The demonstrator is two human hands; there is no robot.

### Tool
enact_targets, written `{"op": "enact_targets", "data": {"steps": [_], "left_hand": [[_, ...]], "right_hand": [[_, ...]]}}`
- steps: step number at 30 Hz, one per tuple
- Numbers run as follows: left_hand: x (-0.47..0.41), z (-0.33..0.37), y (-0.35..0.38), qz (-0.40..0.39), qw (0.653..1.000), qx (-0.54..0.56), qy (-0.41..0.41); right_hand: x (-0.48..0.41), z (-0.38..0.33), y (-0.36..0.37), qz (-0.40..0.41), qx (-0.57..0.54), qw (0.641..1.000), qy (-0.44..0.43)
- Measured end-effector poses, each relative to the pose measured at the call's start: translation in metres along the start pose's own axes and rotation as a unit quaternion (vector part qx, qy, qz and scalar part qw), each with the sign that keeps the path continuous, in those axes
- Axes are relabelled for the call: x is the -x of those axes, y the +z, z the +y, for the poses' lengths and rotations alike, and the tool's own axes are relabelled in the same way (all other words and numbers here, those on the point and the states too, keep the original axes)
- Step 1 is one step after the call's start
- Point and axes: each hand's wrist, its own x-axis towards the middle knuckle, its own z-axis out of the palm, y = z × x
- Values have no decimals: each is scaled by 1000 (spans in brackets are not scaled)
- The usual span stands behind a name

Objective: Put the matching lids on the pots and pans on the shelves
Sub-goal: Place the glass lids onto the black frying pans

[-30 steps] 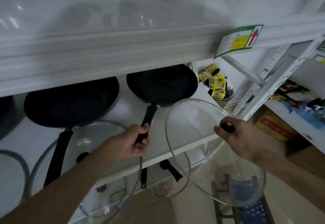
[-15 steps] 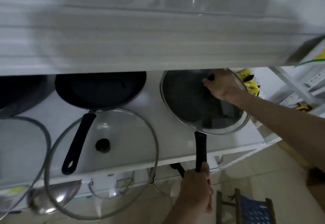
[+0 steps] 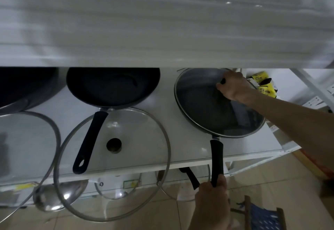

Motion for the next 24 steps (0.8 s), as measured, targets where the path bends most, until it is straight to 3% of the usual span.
{"op": "enact_targets", "data": {"steps": [4, 9, 12, 15, 18, 19, 21, 24], "left_hand": [[-4, -6, -1, -3, 1000, 1, -19], [3, -6, -3, -9, 999, -1, 45], [4, -6, -7, -33, 999, -11, 18], [15, 7, -20, -85, 995, -19, -43], [34, 24, -44, -76, 982, -174, -18], [40, 32, -54, -35, 969, -242, 38], [57, 54, -85, 126, 920, -327, 177], [72, 89, -156, 404, 815, -244, 337]], "right_hand": [[3, 0, 0, 5, 2, 1000, -5], [-1, 4, 7, -4, -9, 1000, 6], [-1, 4, 9, -17, 14, 1000, 17], [6, -9, 11, -8, 118, 992, 43], [30, -47, 11, 70, 171, 983, 11], [39, -61, 13, 80, 148, 985, -38], [64, -95, 20, 42, 35, 988, -141], [100, -143, 43, -109, -69, 973, -192]]}}
